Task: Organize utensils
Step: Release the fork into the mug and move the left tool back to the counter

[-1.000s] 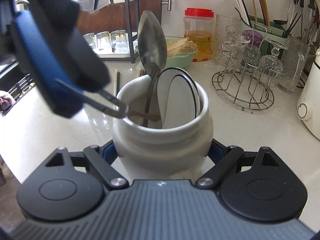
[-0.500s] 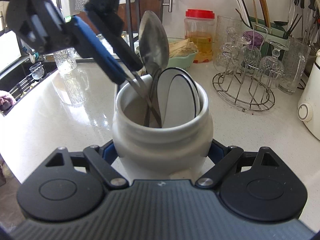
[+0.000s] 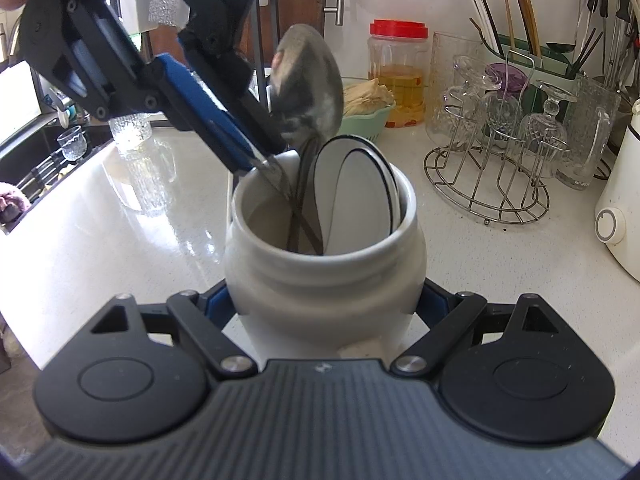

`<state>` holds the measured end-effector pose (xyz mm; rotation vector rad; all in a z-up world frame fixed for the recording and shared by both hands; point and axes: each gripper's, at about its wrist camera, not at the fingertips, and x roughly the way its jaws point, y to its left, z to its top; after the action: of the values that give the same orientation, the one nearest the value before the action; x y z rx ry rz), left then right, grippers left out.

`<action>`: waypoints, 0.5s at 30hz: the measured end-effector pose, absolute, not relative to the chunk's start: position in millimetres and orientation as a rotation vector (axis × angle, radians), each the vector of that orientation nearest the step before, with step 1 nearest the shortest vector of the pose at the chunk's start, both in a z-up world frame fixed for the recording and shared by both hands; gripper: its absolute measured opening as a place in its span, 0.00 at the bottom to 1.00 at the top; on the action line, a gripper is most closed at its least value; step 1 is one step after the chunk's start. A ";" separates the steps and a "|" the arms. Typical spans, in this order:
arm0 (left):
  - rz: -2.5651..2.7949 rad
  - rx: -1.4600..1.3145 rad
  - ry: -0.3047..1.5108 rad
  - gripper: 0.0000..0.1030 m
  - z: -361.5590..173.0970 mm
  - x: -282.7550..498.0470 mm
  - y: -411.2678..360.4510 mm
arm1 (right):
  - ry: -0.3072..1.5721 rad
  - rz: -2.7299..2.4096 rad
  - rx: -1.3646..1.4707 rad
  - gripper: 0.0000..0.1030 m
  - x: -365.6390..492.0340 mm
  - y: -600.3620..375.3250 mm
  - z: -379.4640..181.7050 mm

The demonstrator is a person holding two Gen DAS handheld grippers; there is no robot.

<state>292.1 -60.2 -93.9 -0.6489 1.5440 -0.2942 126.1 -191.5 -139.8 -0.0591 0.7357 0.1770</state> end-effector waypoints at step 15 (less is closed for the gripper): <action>-0.320 -0.542 1.296 0.35 -63.1 254.9 -17.6 | 0.748 0.160 -0.060 0.89 130.0 -193.7 -138.6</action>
<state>254.9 -17.6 -63.1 -0.5416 1.2957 -0.3203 130.0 -193.7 -138.6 -0.0597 0.7482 0.1598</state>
